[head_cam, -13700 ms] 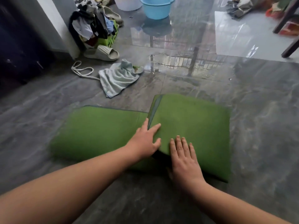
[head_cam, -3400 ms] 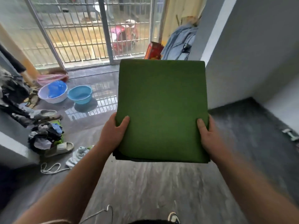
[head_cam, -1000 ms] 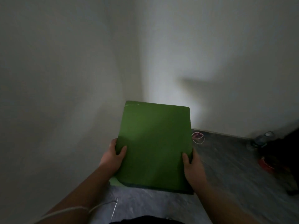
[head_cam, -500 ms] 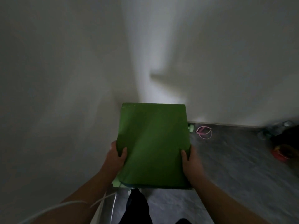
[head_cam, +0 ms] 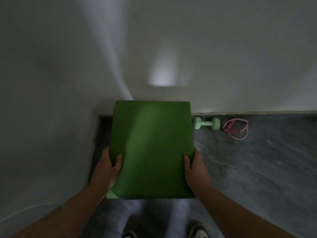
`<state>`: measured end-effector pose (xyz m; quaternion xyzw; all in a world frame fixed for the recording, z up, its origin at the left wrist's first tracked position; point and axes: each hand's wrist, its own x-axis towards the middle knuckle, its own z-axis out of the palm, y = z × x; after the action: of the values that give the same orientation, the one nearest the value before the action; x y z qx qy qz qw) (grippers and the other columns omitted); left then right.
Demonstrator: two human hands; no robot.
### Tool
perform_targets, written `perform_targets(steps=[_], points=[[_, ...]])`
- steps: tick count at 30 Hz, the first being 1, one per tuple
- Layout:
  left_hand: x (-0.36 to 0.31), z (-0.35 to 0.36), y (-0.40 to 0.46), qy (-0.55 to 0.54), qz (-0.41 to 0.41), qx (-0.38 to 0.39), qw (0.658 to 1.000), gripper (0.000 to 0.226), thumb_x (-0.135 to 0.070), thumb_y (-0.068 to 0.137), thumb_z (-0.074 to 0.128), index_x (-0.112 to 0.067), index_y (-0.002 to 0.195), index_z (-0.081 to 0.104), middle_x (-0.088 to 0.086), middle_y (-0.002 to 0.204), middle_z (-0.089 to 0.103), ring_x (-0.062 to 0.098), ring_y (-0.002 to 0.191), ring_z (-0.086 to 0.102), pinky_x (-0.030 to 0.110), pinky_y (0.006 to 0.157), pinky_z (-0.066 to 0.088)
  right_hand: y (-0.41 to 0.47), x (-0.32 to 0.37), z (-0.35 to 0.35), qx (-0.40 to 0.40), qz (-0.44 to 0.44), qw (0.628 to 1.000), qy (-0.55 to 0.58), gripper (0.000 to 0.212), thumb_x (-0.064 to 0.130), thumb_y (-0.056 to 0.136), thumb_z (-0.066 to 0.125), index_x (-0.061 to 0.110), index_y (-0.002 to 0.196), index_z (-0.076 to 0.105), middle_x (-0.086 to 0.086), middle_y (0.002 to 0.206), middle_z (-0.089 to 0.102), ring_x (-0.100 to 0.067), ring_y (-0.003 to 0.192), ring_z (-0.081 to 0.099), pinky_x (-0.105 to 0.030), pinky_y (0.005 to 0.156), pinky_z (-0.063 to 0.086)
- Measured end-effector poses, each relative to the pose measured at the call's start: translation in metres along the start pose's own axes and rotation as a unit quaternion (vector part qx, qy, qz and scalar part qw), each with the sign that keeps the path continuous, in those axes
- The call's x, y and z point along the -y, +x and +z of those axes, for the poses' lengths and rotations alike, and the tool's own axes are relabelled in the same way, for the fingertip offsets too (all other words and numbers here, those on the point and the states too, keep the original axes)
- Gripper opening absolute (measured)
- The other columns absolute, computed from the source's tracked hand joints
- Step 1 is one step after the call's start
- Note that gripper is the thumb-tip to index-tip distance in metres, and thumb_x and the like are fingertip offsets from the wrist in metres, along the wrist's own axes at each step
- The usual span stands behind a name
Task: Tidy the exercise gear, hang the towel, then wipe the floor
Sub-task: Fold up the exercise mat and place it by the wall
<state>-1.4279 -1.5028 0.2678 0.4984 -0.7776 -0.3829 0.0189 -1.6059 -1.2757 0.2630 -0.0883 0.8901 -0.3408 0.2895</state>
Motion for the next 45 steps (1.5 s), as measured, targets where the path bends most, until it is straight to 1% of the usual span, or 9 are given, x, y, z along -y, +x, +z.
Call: perform_targets(steps=[7,14,17,22,27,33,37,41,45], points=[[0.099,0.16,0.118,-0.016,0.02,-0.001,1.0,0.052,-0.026,0.096,0.057,-0.009,0.141,0.036,0.018,0.132,0.057,0.035,0.115,0.057,0.029,0.091,0.04,0.147,-0.13,0.116,-0.03,-0.003,0.999,-0.019,0.049,0.034,0.101,0.045,0.012,0.143,0.036,-0.015,0.139,0.053,-0.034,0.122,0.054,-0.041,0.102,0.043],[0.157,0.228,0.16,-0.035,0.016,0.007,0.999,0.054,-0.021,0.096,0.058,-0.006,0.143,0.036,0.02,0.136,0.053,0.034,0.119,0.056,0.028,0.096,0.039,0.196,-0.186,0.172,-0.028,0.002,0.999,-0.024,0.051,0.03,0.101,0.046,0.01,0.146,0.032,-0.017,0.142,0.05,-0.034,0.125,0.053,-0.039,0.103,0.041],[0.162,0.24,0.172,-0.023,0.004,0.033,0.999,0.049,-0.021,0.096,0.058,-0.004,0.138,0.039,0.022,0.131,0.056,0.036,0.115,0.058,0.033,0.094,0.043,0.209,-0.188,0.173,-0.023,0.014,0.999,-0.036,0.051,0.031,0.101,0.046,0.01,0.146,0.033,-0.018,0.142,0.051,-0.035,0.125,0.053,-0.039,0.104,0.041],[0.161,0.247,0.176,-0.031,-0.007,0.048,0.998,0.047,-0.019,0.097,0.056,-0.002,0.138,0.04,0.022,0.136,0.053,0.036,0.119,0.054,0.033,0.099,0.04,0.215,-0.182,0.172,-0.017,0.048,0.996,-0.07,0.054,0.035,0.102,0.045,0.01,0.148,0.03,-0.02,0.142,0.051,-0.038,0.123,0.053,-0.04,0.101,0.042],[0.166,0.252,0.186,-0.022,-0.006,0.06,0.998,0.047,-0.02,0.097,0.056,-0.002,0.137,0.041,0.022,0.134,0.054,0.035,0.119,0.054,0.031,0.096,0.04,0.22,-0.183,0.177,-0.011,0.048,0.995,-0.09,0.053,0.033,0.102,0.044,0.009,0.147,0.03,-0.022,0.139,0.052,-0.04,0.121,0.054,-0.041,0.099,0.042],[0.179,0.253,0.193,0.072,-0.013,0.045,0.996,0.053,-0.043,0.093,0.057,-0.009,0.133,0.047,0.021,0.124,0.058,0.037,0.112,0.056,0.041,0.096,0.048,0.22,-0.185,0.179,-0.016,0.055,0.98,-0.19,0.053,0.047,0.101,0.039,0.009,0.138,0.036,-0.019,0.134,0.053,-0.037,0.117,0.055,-0.043,0.094,0.047],[0.181,0.257,0.199,0.101,-0.019,0.055,0.993,0.054,-0.046,0.093,0.054,-0.008,0.13,0.046,0.021,0.125,0.058,0.037,0.114,0.055,0.044,0.097,0.047,0.222,-0.188,0.181,-0.008,0.053,0.971,-0.234,0.05,0.051,0.1,0.035,0.009,0.128,0.04,-0.019,0.127,0.055,-0.037,0.11,0.057,-0.043,0.086,0.048],[0.17,0.246,0.194,0.069,-0.009,0.059,0.996,0.054,-0.033,0.092,0.062,-0.005,0.134,0.043,0.022,0.13,0.056,0.038,0.116,0.055,0.042,0.1,0.046,0.223,-0.181,0.167,0.022,0.064,0.972,-0.224,0.057,0.051,0.1,0.036,0.008,0.137,0.037,-0.019,0.135,0.051,-0.037,0.118,0.054,-0.044,0.093,0.046],[0.154,0.206,0.166,0.028,0.013,0.055,0.998,0.048,-0.026,0.087,0.062,-0.002,0.126,0.049,0.025,0.119,0.06,0.039,0.111,0.059,0.047,0.095,0.048,0.197,-0.157,0.133,0.003,0.038,0.983,-0.179,0.06,0.043,0.1,0.043,0.004,0.145,0.034,-0.025,0.14,0.047,-0.041,0.125,0.049,-0.048,0.103,0.042]])
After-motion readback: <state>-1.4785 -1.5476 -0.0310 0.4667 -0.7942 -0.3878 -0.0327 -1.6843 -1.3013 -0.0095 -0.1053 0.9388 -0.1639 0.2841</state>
